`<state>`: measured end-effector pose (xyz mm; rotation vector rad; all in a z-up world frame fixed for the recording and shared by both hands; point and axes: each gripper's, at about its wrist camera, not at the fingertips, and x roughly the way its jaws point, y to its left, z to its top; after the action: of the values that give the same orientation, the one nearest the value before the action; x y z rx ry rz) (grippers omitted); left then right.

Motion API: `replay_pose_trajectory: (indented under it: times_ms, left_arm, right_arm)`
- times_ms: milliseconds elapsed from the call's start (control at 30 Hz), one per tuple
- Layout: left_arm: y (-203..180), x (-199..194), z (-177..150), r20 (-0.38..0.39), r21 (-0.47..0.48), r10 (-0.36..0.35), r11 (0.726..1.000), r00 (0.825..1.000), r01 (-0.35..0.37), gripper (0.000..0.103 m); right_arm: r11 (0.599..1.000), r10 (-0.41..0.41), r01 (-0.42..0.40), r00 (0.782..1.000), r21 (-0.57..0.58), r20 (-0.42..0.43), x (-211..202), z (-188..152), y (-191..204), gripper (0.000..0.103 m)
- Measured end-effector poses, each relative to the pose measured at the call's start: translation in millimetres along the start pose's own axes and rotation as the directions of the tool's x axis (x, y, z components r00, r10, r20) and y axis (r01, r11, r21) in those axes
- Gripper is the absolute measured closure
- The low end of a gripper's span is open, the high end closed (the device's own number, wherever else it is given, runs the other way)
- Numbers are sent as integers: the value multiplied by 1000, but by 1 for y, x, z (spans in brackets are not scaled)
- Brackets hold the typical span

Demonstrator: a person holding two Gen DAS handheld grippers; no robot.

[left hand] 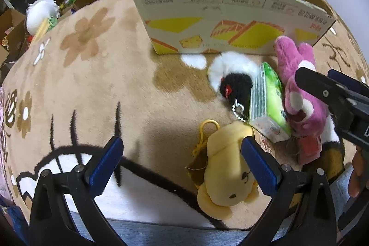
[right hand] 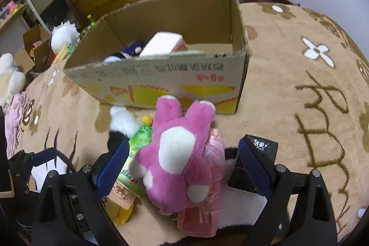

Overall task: Organize soft objects
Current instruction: 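Grasp the yellow dog plush with left tool while right tool grasps the pink bunny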

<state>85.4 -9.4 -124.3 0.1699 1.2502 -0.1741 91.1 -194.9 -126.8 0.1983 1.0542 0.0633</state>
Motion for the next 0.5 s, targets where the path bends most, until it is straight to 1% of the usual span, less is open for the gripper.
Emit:
replay_pose_trajectory:
  times_ms: [167,300,400,500]
  left_arm:
    - [-5,8,0,-33,7,-39,999,999,40,2]
    - [-8,14,0,-57,3,-76,997,995,77,2]
    - [-10,19,-1,-74,0,-93,996,993,93,2]
    - [-11,22,-1,-80,-4,-88,996,993,88,2]
  right_arm:
    - [1000,-8,8,999,-5,-45,11,-2,1,4]
    - [1000,4,-3,998,10,-69,16,-2,-1,5]
    - [1000,13,-12,997,12,-82,20,-2,-1,9]
    - [999,43,-41,993,21,-108,24,-4,-2,15]
